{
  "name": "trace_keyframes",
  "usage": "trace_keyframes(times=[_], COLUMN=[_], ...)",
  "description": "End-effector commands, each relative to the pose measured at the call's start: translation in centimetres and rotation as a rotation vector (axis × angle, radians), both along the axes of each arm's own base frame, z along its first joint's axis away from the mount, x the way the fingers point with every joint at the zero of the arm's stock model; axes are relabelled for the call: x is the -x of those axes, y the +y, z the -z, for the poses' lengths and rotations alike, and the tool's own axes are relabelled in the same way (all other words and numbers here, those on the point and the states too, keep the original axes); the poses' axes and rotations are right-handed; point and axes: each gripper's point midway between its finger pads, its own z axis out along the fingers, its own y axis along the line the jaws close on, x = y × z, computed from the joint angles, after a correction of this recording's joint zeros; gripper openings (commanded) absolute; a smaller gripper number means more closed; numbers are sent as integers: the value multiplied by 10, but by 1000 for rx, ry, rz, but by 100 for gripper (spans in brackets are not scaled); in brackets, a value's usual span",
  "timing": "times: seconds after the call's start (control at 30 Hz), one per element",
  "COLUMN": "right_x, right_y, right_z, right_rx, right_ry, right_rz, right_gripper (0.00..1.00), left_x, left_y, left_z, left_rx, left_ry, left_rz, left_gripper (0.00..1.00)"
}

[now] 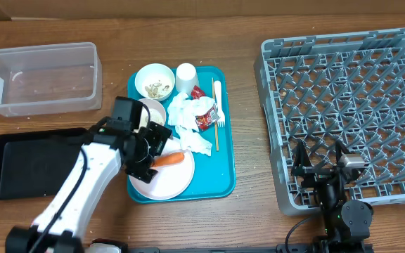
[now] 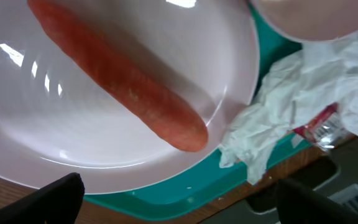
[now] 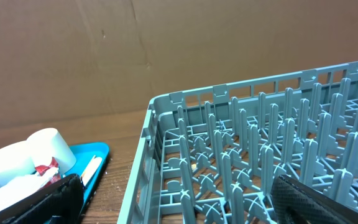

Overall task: Sort waste into correct bins and load items into the dishwasher rack
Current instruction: 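Reach the left gripper to the carrot on the white plate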

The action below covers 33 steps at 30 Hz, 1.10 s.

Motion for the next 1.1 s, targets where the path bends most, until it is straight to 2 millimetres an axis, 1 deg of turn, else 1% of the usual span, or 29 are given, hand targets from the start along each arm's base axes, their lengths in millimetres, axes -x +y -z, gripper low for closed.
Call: trace_keyframes(times=[0.0,0.07,0.1,0.17,0.27,0.37,0.47,0.53,0.6,0.67,0.7,0.77,0.83,0.9,1.07], right_x=[0,0,0,0,0,0,0,0,0,0,0,0,0,0,0], right_y=[-1,-1,-1,-1,-1,-1,-1,-1,-1,-1,-1,-1,-1,-1,-1], right_z=[2,2,2,2,2,2,2,2,2,2,2,2,2,2,2], right_rx=[7,7,7,7,7,7,7,7,7,7,7,7,7,7,7], right_ry=[-3,-3,-3,-3,-3,-3,-3,-3,-3,-3,-3,-3,-3,-3,-3], right_rz=[8,8,9,8,9,8,8,9,8,8,9,8,9,9,8], right_gripper=[100,100,100,100,100,100,100,100,100,100,100,100,100,99,100], left_x=[8,16,24,28,16,-1,-9,-6,-2,2,4,5,6,6,4], left_y=[-3,16,28,37,37,34,32,29,22,15,9,6,8,22,26], left_z=[14,23,26,28,30,31,32,34,37,40,44,51,61,73,74], left_rx=[-1,-104,-166,-207,-203,-184,-177,-183,-189,-191,-191,-199,-221,-301,-321], left_ry=[84,152,205,241,204,143,117,127,138,156,174,194,219,230,222], left_rz=[27,-83,-178,-275,-310,-313,-313,-300,-273,-281,-294,-301,-302,-344,-360], left_gripper=[100,100,100,100,100,100,100,100,100,100,100,100,100,100,100])
